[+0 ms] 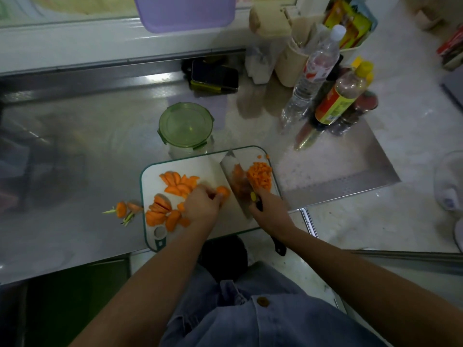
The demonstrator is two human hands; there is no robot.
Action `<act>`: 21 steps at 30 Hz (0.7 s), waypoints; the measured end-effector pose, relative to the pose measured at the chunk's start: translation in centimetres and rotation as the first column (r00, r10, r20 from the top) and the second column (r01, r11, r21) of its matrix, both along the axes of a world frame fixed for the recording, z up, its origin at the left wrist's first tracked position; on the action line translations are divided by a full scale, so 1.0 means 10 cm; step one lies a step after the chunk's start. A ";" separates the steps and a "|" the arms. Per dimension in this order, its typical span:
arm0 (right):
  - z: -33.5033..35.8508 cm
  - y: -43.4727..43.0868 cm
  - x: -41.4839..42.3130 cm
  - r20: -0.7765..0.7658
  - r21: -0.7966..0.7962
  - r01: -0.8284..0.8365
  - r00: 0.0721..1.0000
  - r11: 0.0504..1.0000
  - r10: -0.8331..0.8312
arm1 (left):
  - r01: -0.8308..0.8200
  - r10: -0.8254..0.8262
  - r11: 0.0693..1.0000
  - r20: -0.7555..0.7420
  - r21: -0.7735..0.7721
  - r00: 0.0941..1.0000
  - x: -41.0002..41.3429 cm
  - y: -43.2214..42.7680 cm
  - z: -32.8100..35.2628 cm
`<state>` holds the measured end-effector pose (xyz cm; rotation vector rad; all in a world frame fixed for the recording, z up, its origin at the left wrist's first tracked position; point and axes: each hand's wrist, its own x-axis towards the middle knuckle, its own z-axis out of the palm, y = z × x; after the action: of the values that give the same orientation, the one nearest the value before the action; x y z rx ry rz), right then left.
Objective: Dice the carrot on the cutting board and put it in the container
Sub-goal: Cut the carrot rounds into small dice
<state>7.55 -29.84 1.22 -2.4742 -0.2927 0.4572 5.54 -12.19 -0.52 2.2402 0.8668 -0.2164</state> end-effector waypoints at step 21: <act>-0.01 0.04 -0.02 0.041 0.032 -0.039 0.998 0.999 0.037 | 0.143 -0.156 0.977 0.075 0.159 0.985 0.09 -0.04 -0.01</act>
<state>7.31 -29.49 1.16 -2.4514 -0.3617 0.4147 6.43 -12.61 -0.58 2.4420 0.6888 -0.1232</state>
